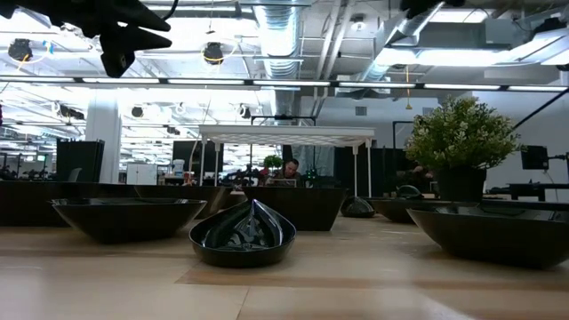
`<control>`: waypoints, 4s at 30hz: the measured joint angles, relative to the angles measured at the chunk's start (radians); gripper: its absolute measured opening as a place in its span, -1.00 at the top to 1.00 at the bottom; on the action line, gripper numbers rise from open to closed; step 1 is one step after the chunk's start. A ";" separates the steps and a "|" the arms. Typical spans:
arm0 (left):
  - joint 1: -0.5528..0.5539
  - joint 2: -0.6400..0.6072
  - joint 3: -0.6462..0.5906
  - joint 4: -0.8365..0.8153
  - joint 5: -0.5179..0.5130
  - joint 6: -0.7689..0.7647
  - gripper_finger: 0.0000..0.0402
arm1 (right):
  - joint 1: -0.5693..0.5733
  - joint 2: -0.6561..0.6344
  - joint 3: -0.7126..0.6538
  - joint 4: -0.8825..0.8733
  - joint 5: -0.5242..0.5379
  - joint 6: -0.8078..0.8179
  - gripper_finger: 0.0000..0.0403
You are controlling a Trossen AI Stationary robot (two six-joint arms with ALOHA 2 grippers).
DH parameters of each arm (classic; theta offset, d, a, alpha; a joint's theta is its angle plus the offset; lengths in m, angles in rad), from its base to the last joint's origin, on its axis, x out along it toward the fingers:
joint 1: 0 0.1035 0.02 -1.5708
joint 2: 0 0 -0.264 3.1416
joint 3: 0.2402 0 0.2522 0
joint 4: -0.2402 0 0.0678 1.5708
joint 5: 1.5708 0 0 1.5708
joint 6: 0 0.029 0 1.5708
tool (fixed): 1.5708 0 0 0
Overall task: Pick & Place Mini shaped plates
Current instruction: Stack the drop-shaped plate on top of the drop-shaped plate on the shelf
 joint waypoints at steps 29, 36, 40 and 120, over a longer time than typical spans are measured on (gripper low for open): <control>-0.303 0.467 0.000 0.689 0.009 -0.289 0.46 | 1.055 0.080 -0.688 0.382 0.155 1.256 0.41; -0.353 0.549 -0.002 0.794 0.011 -0.330 0.46 | 1.164 0.234 -0.687 0.416 0.147 1.441 0.41; -0.354 0.543 -0.002 0.794 0.011 -0.346 0.46 | 1.164 0.306 -0.688 0.439 0.138 1.467 0.41; -0.353 0.517 -0.001 0.779 -0.036 -0.297 0.46 | 0.838 0.192 -0.547 0.224 0.072 1.172 1.00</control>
